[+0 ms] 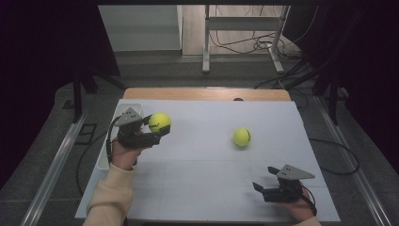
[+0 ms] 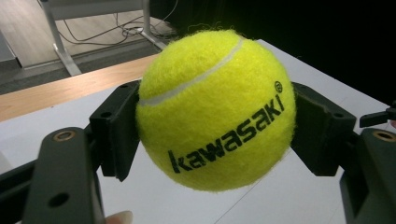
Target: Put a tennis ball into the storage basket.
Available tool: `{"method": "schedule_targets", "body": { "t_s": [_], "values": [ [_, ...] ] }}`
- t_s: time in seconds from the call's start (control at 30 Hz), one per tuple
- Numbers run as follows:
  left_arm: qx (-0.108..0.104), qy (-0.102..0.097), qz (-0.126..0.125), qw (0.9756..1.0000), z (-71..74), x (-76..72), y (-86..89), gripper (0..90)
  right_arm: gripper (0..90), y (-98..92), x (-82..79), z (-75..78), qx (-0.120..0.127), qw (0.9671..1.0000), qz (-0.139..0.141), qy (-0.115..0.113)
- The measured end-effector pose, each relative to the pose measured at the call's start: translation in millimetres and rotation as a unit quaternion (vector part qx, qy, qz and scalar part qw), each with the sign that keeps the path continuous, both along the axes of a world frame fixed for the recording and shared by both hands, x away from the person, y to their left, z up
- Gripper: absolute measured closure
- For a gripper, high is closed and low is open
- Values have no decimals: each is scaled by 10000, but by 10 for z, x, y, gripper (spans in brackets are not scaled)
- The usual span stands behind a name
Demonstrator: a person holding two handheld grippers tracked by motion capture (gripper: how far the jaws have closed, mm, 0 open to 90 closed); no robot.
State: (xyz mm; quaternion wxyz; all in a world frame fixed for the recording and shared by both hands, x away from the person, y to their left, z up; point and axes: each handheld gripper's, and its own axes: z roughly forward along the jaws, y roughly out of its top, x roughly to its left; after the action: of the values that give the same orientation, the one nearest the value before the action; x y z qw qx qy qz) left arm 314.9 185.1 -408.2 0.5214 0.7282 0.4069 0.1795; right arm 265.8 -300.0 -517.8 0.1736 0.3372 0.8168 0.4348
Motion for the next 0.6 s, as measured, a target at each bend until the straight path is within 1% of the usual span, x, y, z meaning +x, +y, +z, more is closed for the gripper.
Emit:
{"method": "schedule_targets", "body": {
  "t_s": [0.6],
  "values": [
    [-53, 19, 288, 9996, -9, 28, 185, 263, 137, -1, -3, 5, -17, 10000, 0, -10]
  ]
}}
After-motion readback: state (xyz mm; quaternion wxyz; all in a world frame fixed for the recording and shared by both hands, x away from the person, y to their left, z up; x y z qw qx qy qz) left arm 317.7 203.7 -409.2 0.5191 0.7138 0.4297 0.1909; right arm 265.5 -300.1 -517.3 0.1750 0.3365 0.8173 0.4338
